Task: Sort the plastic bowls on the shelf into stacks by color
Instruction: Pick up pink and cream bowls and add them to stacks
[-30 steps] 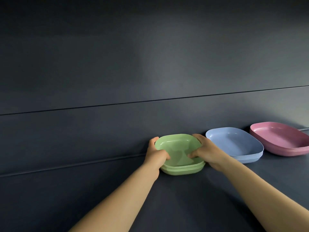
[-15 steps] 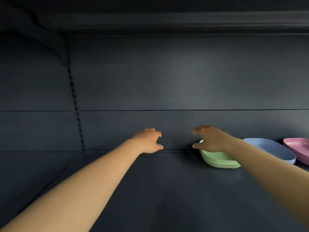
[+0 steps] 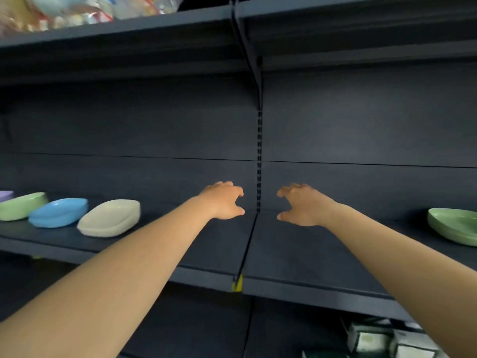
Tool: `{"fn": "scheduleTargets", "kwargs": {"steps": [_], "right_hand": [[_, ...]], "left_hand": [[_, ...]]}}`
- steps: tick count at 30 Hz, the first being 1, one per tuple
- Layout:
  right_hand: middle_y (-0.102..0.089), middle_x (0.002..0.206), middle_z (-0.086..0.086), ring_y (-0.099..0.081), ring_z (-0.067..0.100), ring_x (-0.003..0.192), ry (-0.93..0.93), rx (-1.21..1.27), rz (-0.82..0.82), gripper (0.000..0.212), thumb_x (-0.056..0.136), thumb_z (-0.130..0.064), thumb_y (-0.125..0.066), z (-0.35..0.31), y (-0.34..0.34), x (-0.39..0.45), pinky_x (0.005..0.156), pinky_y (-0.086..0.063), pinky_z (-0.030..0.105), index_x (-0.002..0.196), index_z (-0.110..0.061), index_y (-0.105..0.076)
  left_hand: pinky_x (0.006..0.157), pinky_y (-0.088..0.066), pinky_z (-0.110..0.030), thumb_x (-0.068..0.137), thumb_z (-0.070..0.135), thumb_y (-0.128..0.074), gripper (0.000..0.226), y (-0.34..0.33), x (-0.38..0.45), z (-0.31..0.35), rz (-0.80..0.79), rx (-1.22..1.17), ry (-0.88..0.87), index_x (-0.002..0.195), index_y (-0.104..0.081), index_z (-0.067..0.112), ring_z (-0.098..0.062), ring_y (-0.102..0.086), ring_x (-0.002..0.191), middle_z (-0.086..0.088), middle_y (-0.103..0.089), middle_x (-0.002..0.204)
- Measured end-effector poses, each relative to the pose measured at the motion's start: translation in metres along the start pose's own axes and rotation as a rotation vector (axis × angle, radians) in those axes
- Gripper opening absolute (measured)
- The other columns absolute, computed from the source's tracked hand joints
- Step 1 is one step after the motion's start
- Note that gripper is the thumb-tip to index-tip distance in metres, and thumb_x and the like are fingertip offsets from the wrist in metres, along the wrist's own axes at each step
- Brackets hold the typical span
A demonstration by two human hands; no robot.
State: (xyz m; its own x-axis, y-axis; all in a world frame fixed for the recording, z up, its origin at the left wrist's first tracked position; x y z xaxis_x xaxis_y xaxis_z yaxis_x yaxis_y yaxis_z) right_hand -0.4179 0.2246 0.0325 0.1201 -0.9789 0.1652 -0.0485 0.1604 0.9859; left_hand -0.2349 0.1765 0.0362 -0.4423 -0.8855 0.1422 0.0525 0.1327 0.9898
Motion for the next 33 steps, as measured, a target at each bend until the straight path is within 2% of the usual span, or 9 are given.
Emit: {"fn": "scheduleTargets", "kwargs": {"steps": [8, 13, 18, 21, 24, 26, 33], "right_hand": [[-0.036, 0.145, 0.005, -0.030, 0.026, 0.135, 0.123, 0.032, -0.008, 0.063, 0.091, -0.040, -0.055, -0.148, -0.009, 0.039, 0.106, -0.037, 0.040, 0.145, -0.020, -0.030], [-0.035, 0.146, 0.005, -0.030, 0.026, 0.136, 0.171, 0.063, -0.012, 0.061, 0.092, -0.039, -0.055, -0.214, -0.017, 0.077, 0.107, -0.036, 0.038, 0.145, -0.021, -0.031], [-0.037, 0.145, 0.002, -0.031, 0.023, 0.135, 0.172, 0.242, -0.011, 0.061, 0.091, -0.039, -0.058, -0.266, -0.050, 0.127, 0.106, -0.034, 0.034, 0.143, -0.022, -0.032], [-0.035, 0.148, 0.002, -0.032, 0.022, 0.137, 0.153, 0.390, -0.016, 0.063, 0.090, -0.040, -0.058, -0.298, -0.075, 0.165, 0.108, -0.033, 0.034, 0.144, -0.022, -0.032], [-0.031, 0.150, 0.001, -0.030, 0.022, 0.138, 0.104, 0.520, -0.014, 0.065, 0.089, -0.041, -0.058, -0.323, -0.096, 0.205, 0.108, -0.032, 0.034, 0.145, -0.021, -0.030], [-0.030, 0.151, 0.001, -0.029, 0.022, 0.139, 0.063, 0.582, -0.025, 0.067, 0.089, -0.042, -0.058, -0.336, -0.108, 0.228, 0.108, -0.032, 0.035, 0.146, -0.022, -0.028], [-0.030, 0.152, -0.001, -0.033, 0.019, 0.138, -0.142, 0.819, -0.041, 0.069, 0.089, -0.036, -0.060, -0.351, -0.145, 0.273, 0.106, -0.034, 0.031, 0.147, -0.023, -0.026]], "left_hand": [[0.101, -0.036, -0.036, 0.093, 0.039, -0.050, 0.052, 0.003, -0.073, -0.152, 0.028, -0.011, 0.162, 0.141, -0.038, 0.024, -0.022, -0.036, 0.132, 0.000, -0.038, 0.144], [0.101, -0.038, -0.036, 0.091, 0.036, -0.052, 0.050, -0.005, -0.088, -0.239, 0.058, -0.125, 0.287, 0.138, -0.040, 0.023, -0.023, -0.039, 0.128, -0.001, -0.041, 0.140], [0.097, -0.042, -0.032, 0.092, 0.032, -0.053, 0.055, -0.027, -0.087, -0.314, 0.045, -0.226, 0.368, 0.142, -0.034, 0.022, -0.022, -0.045, 0.123, -0.002, -0.039, 0.141], [0.096, -0.042, -0.031, 0.091, 0.031, -0.055, 0.059, -0.037, -0.075, -0.357, 0.054, -0.276, 0.388, 0.145, -0.030, 0.021, -0.022, -0.045, 0.124, -0.003, -0.036, 0.144], [0.107, -0.031, -0.031, 0.092, 0.031, -0.054, 0.066, -0.048, -0.056, -0.395, 0.063, -0.385, 0.414, 0.149, -0.022, 0.022, -0.021, -0.029, 0.140, -0.002, -0.020, 0.156], [0.111, -0.026, -0.032, 0.091, 0.034, -0.055, 0.070, -0.058, -0.040, -0.415, 0.047, -0.434, 0.399, 0.149, -0.019, 0.022, -0.019, -0.022, 0.143, -0.001, -0.015, 0.158], [0.107, -0.029, -0.028, 0.090, 0.038, -0.056, 0.068, -0.095, 0.018, -0.444, -0.022, -0.624, 0.305, 0.148, -0.023, 0.029, -0.016, -0.031, 0.139, 0.005, -0.022, 0.155]]}}
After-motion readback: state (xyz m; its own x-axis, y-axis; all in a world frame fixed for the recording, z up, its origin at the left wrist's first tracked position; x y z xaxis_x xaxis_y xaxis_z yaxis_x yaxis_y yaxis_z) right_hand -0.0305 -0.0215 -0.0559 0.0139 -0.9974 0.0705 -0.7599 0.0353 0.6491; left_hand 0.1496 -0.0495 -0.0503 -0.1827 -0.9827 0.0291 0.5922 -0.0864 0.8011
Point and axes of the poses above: each hand's wrist, its own x-axis towards the middle knuckle, its own y-axis out of the back of the hand, z = x × y, the point moved 2 cm from there along x, towards the middle knuckle
